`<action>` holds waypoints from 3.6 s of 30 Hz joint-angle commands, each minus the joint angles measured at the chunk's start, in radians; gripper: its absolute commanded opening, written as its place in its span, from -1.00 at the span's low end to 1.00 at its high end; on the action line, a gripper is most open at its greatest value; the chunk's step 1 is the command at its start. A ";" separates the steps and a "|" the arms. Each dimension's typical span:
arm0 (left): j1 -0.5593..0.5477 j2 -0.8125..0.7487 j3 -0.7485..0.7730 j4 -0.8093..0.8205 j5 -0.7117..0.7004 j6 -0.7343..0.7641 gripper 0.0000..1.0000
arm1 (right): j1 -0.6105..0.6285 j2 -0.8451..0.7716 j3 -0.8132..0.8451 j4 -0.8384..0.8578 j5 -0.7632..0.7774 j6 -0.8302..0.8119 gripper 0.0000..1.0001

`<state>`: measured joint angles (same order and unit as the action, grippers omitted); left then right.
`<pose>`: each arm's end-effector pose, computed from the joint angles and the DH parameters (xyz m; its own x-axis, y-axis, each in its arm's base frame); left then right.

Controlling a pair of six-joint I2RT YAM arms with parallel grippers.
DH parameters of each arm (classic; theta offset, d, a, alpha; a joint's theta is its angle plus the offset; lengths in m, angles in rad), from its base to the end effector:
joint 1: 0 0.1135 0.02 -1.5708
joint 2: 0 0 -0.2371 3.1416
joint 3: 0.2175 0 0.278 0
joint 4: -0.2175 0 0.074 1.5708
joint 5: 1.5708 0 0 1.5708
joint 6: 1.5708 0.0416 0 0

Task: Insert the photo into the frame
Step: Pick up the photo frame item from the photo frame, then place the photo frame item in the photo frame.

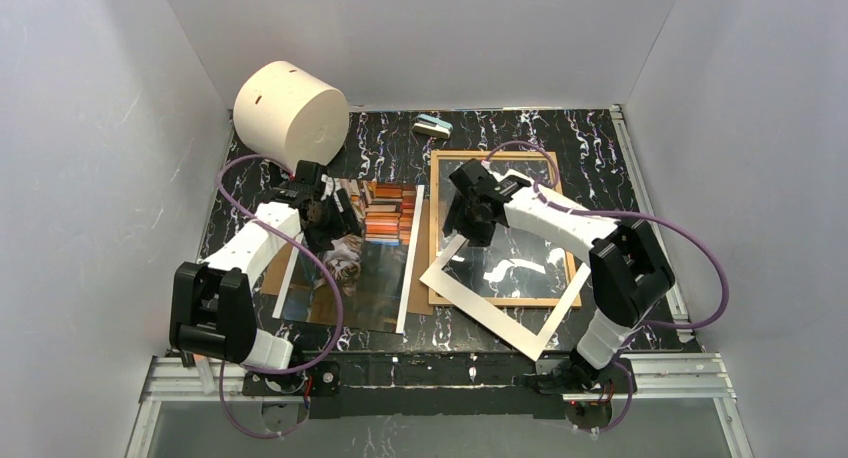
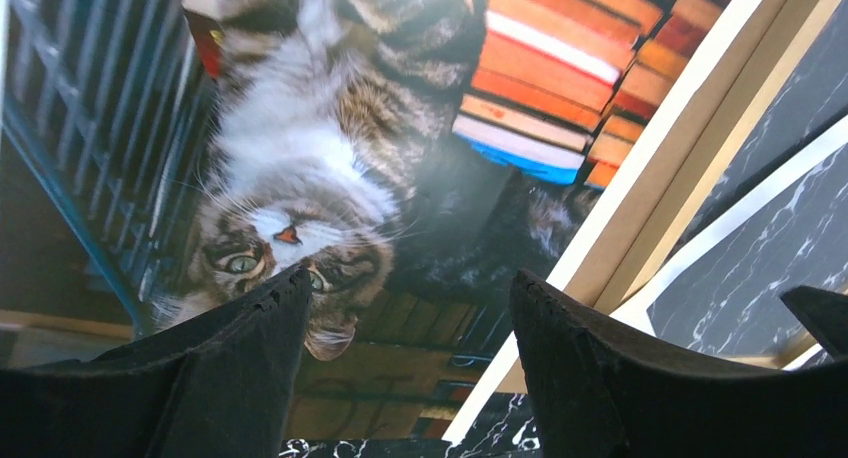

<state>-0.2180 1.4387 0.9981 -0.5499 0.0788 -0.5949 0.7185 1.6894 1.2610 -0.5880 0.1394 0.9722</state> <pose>0.3148 -0.0731 0.1905 -0.8207 -0.3904 -0.4172 -0.2441 0.8997 -0.3618 0.2903 0.2461 0.1928 -0.8537 0.3403 -0.3942 0.1925 0.9096 0.3683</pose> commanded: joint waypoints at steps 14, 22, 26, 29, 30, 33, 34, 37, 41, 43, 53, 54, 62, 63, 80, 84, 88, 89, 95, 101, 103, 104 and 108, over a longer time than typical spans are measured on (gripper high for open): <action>0.002 -0.015 -0.092 0.046 0.072 0.000 0.40 | -0.005 0.191 0.103 -0.080 0.051 -0.005 0.28; 0.002 -0.005 -0.093 0.050 0.072 0.003 0.40 | -0.005 0.255 0.167 -0.112 0.064 -0.012 0.23; 0.003 0.001 -0.089 0.050 0.065 0.007 0.40 | -0.005 0.280 0.192 -0.151 0.077 -0.007 0.19; 0.003 0.006 -0.087 0.050 0.065 0.009 0.40 | -0.004 0.282 0.196 -0.164 0.091 0.001 0.16; 0.002 0.007 -0.087 0.050 0.065 0.009 0.40 | -0.005 0.283 0.196 -0.165 0.091 0.004 0.16; 0.002 0.010 -0.087 0.049 0.064 0.009 0.40 | -0.004 0.293 0.205 -0.167 0.087 0.009 0.12; 0.002 0.009 -0.087 0.050 0.062 0.010 0.40 | -0.004 0.298 0.209 -0.167 0.085 0.011 0.10; 0.002 0.008 -0.088 0.050 0.059 0.009 0.41 | -0.005 0.312 0.221 -0.166 0.080 0.011 -0.02; 0.002 0.005 -0.090 0.049 0.058 0.009 0.40 | -0.005 0.303 0.230 -0.153 0.087 0.006 -0.27; 0.002 0.003 -0.090 0.048 0.057 0.009 0.40 | -0.004 0.292 0.239 -0.152 0.095 -0.003 -0.36; 0.002 0.009 -0.081 0.045 0.058 0.010 0.40 | 0.012 0.177 0.204 -0.065 0.078 -0.173 -0.39; 0.002 0.011 -0.080 0.045 0.057 0.010 0.40 | 0.012 0.156 0.189 -0.049 0.069 -0.186 -0.37; 0.002 0.022 -0.070 0.045 0.058 0.009 0.40 | 0.013 0.079 0.098 0.102 -0.101 -0.299 -0.33; 0.002 0.023 -0.069 0.044 0.058 0.009 0.40 | 0.012 0.082 0.097 0.109 -0.126 -0.305 -0.32; 0.002 0.019 -0.069 0.033 0.048 0.010 0.40 | -0.024 0.140 0.051 0.119 -0.211 -0.275 -0.22; 0.002 0.025 -0.064 0.032 0.050 0.012 0.40 | -0.040 0.132 0.052 0.047 -0.152 -0.199 -0.14; 0.003 0.029 -0.060 0.033 0.050 0.013 0.40 | -0.049 0.109 0.040 0.084 -0.145 -0.215 0.02; 0.003 0.031 -0.057 0.032 0.051 0.015 0.40 | -0.057 0.112 0.042 0.088 -0.157 -0.225 0.04; 0.002 0.033 -0.052 0.033 0.066 0.014 0.41 | -0.079 0.105 0.038 0.093 -0.177 -0.243 0.05; 0.002 0.025 -0.057 0.043 0.082 0.012 0.41 | -0.079 0.122 0.042 0.146 -0.269 -0.306 0.20; 0.002 0.027 -0.060 0.045 0.082 0.009 0.41 | -0.079 0.153 0.069 0.147 -0.309 -0.330 0.20; 0.002 0.029 -0.062 0.045 0.083 0.008 0.41 | -0.079 0.174 0.090 0.141 -0.315 -0.338 0.20; 0.003 0.031 -0.067 0.051 0.087 0.001 0.41 | -0.074 0.258 0.159 0.106 -0.304 -0.358 0.19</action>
<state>-0.2180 1.4685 0.9226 -0.4938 0.1478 -0.5949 0.6395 1.8740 1.3342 -0.4702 -0.1394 0.6617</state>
